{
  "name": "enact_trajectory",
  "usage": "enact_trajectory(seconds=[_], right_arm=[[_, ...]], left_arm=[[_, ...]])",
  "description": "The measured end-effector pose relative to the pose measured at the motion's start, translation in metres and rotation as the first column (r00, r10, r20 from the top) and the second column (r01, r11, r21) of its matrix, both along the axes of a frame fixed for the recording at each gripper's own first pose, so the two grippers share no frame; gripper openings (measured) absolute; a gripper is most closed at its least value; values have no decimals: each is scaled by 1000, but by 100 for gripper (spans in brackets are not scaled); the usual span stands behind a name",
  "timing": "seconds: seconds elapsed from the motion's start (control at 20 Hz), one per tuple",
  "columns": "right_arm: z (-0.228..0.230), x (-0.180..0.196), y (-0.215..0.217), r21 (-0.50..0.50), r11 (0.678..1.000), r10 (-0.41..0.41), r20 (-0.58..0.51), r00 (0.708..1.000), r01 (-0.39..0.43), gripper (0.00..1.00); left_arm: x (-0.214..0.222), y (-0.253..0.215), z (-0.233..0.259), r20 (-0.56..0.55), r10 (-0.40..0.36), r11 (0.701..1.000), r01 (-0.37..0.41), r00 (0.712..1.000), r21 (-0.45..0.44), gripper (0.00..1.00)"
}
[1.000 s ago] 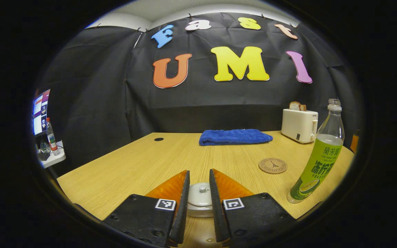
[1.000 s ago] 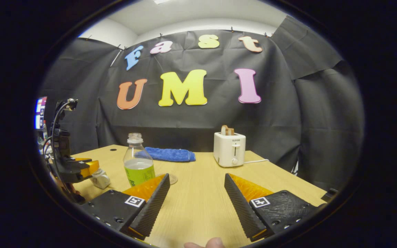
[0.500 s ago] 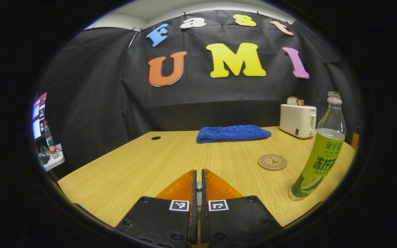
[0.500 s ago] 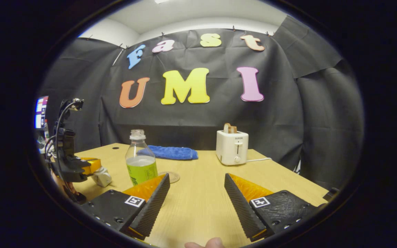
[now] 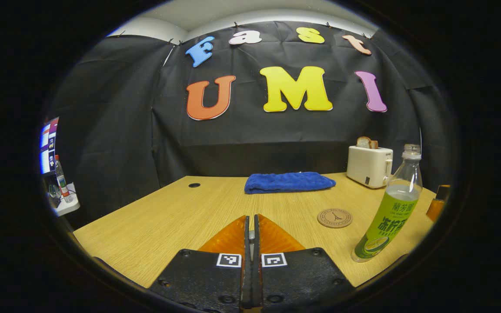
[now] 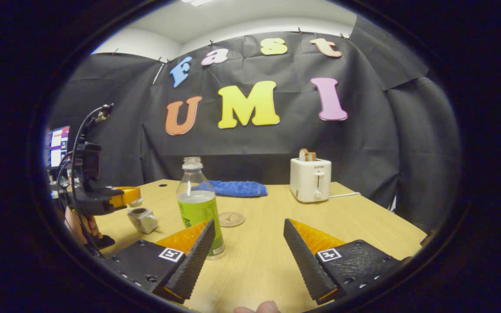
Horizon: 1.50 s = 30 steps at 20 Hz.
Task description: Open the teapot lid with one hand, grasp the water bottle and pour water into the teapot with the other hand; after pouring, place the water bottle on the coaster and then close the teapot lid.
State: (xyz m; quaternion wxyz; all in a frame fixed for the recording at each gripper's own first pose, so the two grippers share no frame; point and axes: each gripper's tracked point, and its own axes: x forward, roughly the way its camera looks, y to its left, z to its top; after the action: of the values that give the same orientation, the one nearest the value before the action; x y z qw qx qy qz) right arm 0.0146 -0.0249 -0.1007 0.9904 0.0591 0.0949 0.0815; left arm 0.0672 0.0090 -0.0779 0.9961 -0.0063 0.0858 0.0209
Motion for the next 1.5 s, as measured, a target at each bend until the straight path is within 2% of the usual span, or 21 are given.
enact_trajectory(seconds=[0.3,0.65,1.05,1.25,1.35,1.4,1.5], right_arm=[[1,-4,40,-9,998,64,-8,998,-64,95],[10,40,73,-67,996,67,14,998,-66,95],[-10,62,74,-79,997,11,-23,1000,-13,96],[-22,64,79,-60,998,23,-67,997,-27,96],[-21,65,81,-55,998,23,-66,998,-27,86],[-18,64,83,-64,997,26,-66,997,-30,77],[-19,69,87,-102,993,51,-76,996,-59,74]], left_arm=[[-19,-1,14,27,-37,999,38,999,-24,3],[-37,22,31,64,-23,998,26,998,-56,3],[-41,30,27,55,-59,997,62,997,-47,3],[-41,37,25,48,-57,997,60,997,-56,3],[-40,37,22,43,-61,996,64,997,-60,3],[-38,40,18,38,-64,996,66,997,-58,3],[-36,46,14,28,-56,996,58,998,-63,3]])
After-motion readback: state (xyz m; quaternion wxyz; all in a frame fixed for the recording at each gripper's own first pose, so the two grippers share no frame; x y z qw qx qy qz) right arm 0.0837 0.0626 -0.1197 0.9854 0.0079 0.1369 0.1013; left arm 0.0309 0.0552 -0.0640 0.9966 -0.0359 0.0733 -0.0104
